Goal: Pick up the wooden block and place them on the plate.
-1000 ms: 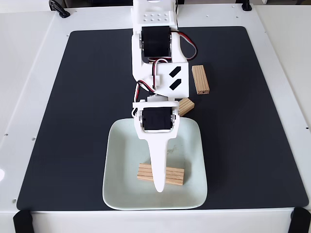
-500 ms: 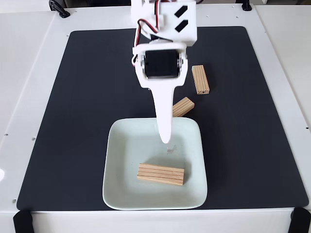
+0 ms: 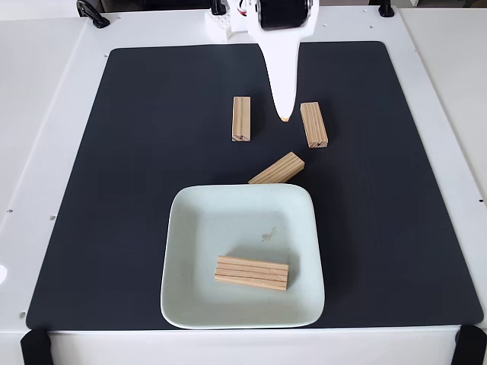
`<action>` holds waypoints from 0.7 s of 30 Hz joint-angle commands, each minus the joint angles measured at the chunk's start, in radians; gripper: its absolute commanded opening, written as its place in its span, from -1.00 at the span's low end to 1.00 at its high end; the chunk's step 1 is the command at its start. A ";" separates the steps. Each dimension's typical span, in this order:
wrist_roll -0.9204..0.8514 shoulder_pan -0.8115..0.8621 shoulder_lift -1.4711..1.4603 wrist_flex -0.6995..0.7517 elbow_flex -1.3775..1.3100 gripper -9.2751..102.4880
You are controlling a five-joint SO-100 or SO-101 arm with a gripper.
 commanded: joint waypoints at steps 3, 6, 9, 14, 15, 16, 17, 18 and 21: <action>-0.130 -0.028 0.143 0.002 0.137 -0.84; -0.144 -0.032 0.176 0.002 0.193 -0.84; -0.141 -0.032 0.193 0.002 0.230 -0.84; -0.140 -0.032 0.206 0.002 0.284 -0.84; -0.140 -0.031 0.207 0.002 0.299 -0.84; -0.140 -0.031 0.207 0.002 0.314 -0.84; -0.140 -0.031 0.207 0.002 0.328 -0.84; -0.140 -0.031 0.207 0.002 0.342 -0.84; -0.140 -0.026 0.206 0.003 0.362 -0.84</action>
